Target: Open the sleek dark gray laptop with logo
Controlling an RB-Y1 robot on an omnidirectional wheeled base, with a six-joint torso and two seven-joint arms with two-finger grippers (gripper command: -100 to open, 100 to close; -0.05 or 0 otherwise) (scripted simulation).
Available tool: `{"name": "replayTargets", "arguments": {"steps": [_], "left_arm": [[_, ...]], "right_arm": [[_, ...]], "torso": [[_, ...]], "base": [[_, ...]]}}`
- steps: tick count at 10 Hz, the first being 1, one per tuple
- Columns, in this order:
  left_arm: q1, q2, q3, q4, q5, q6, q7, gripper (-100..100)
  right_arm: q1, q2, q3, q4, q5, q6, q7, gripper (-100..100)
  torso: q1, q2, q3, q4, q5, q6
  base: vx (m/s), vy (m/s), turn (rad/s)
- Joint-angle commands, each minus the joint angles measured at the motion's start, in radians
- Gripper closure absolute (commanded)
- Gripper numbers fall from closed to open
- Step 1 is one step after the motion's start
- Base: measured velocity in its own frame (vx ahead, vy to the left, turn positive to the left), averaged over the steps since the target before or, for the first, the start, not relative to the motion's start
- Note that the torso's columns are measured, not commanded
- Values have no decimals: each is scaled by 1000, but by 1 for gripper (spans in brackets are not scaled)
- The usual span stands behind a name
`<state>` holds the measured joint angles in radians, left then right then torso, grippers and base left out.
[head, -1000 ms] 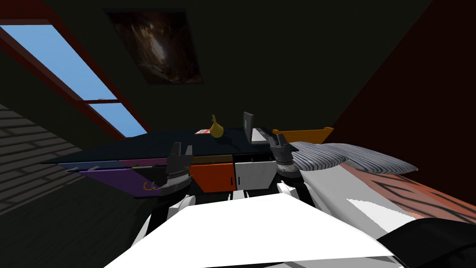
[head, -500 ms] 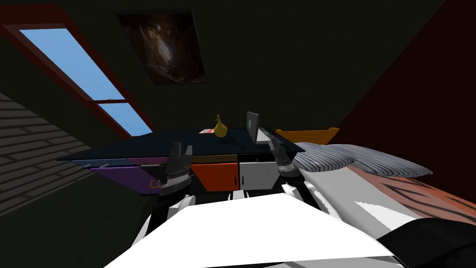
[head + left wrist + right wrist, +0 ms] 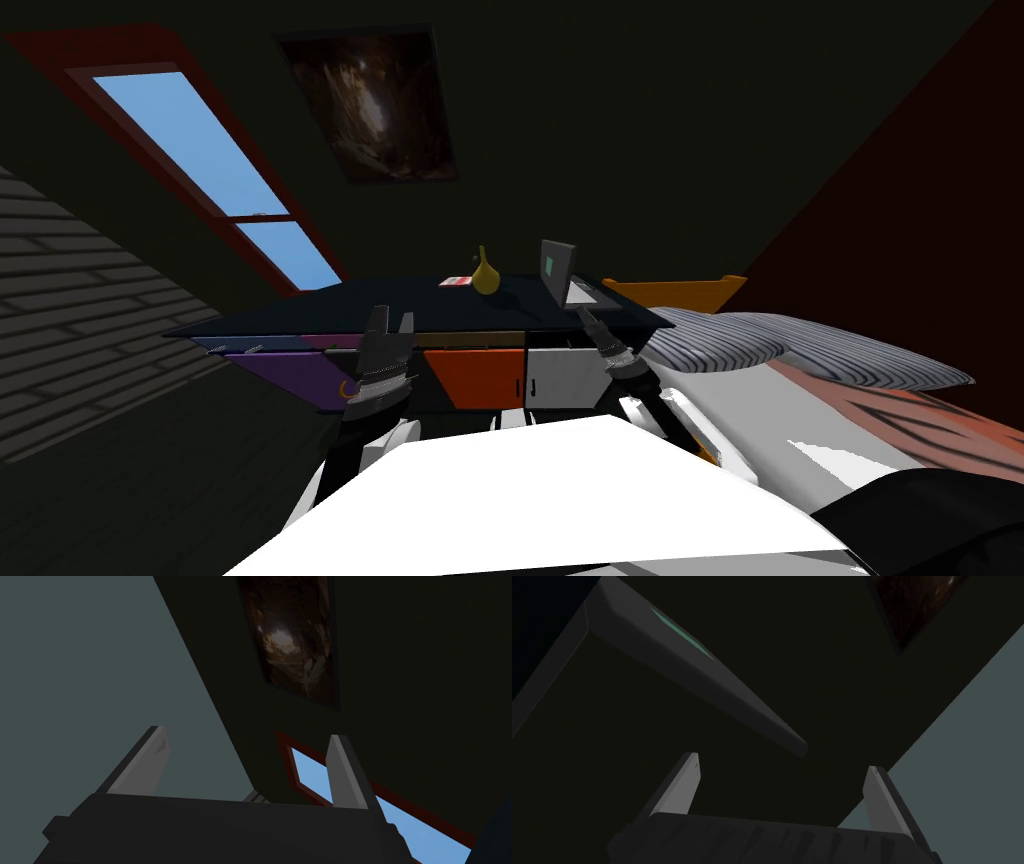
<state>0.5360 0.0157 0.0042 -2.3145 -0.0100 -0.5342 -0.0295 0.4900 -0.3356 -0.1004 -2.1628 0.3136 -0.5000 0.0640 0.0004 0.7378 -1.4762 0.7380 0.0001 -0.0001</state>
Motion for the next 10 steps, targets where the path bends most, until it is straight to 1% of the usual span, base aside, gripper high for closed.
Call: {"name": "replayTargets", "arguments": {"steps": [1,7,8,10], "left_arm": [[0,0,0,0,0,0,0,0],[0,0,0,0,0,0,0,0],[0,0,0,0,0,0,0,0],[0,0,0,0,0,0,0,0]], "right_arm": [[7,-63,-40,42,60,42,36,-100],[9,-228,-136,161,206,141,120,-100],[9,-228,-136,161,206,141,120,-100],[9,-288,-170,204,256,177,149,-100]], "torso": [[0,0,0,0,0,0],[1,-1,0,0,0,0],[0,1,0,0,0,0],[-4,1,1,0,-1,0]], "base": [[11,110,51],[13,129,49],[-6,89,9],[2,80,46]]}}
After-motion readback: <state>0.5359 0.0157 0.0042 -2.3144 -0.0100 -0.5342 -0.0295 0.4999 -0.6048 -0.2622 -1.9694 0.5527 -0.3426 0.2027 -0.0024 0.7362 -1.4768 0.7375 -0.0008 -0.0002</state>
